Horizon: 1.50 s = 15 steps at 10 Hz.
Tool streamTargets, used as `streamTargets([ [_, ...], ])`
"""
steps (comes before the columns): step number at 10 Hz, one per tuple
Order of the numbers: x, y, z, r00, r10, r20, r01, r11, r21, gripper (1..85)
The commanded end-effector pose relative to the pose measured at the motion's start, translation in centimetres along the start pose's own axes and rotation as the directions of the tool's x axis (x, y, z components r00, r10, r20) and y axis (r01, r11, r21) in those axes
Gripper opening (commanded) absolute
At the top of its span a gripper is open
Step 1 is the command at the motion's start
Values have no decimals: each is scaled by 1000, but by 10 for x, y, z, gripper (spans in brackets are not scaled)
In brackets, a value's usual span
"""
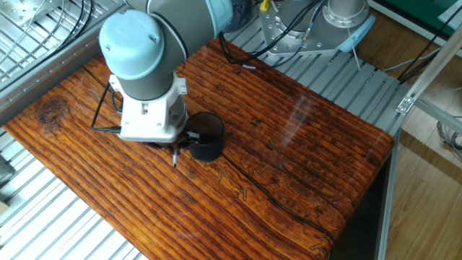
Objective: Put the pen into the pen holder
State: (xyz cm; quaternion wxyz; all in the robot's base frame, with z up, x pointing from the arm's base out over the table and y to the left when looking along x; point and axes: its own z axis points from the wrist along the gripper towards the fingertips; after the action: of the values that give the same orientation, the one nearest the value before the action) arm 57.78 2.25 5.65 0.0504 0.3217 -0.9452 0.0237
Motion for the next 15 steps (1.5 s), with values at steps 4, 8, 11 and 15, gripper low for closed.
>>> streamTargets([
  [4, 21, 2, -28, 999, -18, -27, 18, 1000, -4, 13],
  [8, 56, -12, -46, 993, -55, -103, 59, 997, 44, 13],
  [11, 71, -7, -53, 990, -63, -124, 68, 997, 38, 13],
  [15, 88, 21, -67, 976, -100, -191, 100, 995, -8, 13],
])
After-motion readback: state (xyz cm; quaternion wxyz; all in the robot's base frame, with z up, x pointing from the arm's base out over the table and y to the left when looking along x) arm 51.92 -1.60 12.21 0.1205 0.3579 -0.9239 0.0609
